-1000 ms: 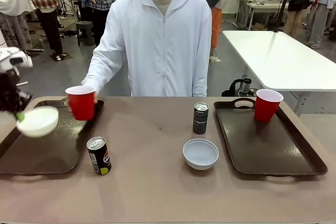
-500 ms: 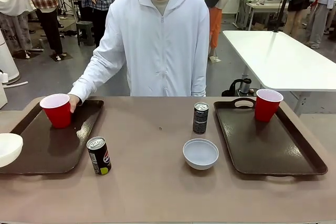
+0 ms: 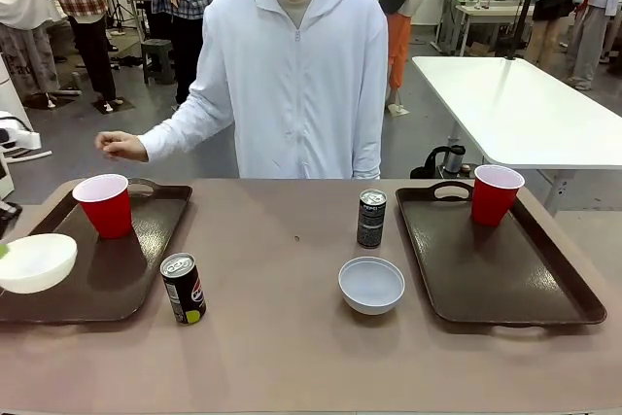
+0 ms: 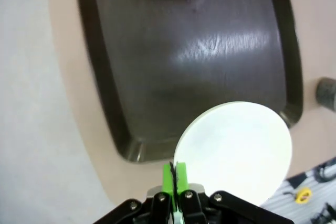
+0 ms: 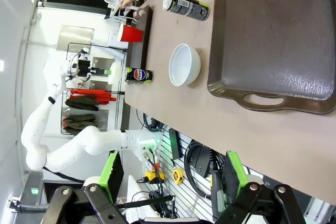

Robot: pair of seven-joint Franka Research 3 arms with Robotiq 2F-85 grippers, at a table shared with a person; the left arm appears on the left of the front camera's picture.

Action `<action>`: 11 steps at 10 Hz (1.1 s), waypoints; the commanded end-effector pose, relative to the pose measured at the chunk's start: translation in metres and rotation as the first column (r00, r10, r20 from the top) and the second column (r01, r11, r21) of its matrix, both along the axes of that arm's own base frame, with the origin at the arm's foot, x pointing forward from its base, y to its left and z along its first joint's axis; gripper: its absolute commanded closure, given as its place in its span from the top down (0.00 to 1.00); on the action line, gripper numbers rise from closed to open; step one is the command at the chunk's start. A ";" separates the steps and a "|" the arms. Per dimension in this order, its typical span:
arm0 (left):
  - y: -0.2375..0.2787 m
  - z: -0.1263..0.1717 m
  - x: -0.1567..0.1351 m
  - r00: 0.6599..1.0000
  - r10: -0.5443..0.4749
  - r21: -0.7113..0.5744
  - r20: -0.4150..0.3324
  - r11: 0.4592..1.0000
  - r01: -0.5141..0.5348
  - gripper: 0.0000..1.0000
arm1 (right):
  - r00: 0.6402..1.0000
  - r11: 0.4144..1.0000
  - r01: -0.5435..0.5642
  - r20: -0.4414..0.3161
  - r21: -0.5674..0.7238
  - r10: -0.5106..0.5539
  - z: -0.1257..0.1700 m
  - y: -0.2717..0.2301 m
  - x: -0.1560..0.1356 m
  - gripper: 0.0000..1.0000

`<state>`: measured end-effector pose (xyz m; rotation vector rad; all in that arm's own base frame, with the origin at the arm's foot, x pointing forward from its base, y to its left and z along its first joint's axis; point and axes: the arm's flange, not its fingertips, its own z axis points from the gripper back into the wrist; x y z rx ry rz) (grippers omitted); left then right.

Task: Prepare tableware on both trays.
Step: Pick up a Picnic Bowl from the table and place it on a Handle tray.

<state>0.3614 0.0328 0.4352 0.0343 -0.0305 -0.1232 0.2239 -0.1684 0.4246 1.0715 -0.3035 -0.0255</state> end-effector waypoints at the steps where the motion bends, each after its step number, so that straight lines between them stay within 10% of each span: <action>1: -0.016 -0.014 0.030 0.999 0.013 -0.054 0.043 0.998 -0.011 0.00 | 1.000 1.000 -0.001 0.006 0.006 0.001 0.001 0.000 0.000 1.00; 4: -0.014 -0.045 0.054 0.987 0.018 -0.115 0.161 0.993 0.001 0.00 | 1.000 1.000 -0.001 0.006 0.006 0.001 0.001 0.000 0.000 1.00; 11: -0.010 -0.074 0.076 0.993 0.011 -0.086 0.119 0.996 -0.001 0.00 | 1.000 1.000 -0.001 0.006 0.006 0.001 0.001 0.000 0.000 1.00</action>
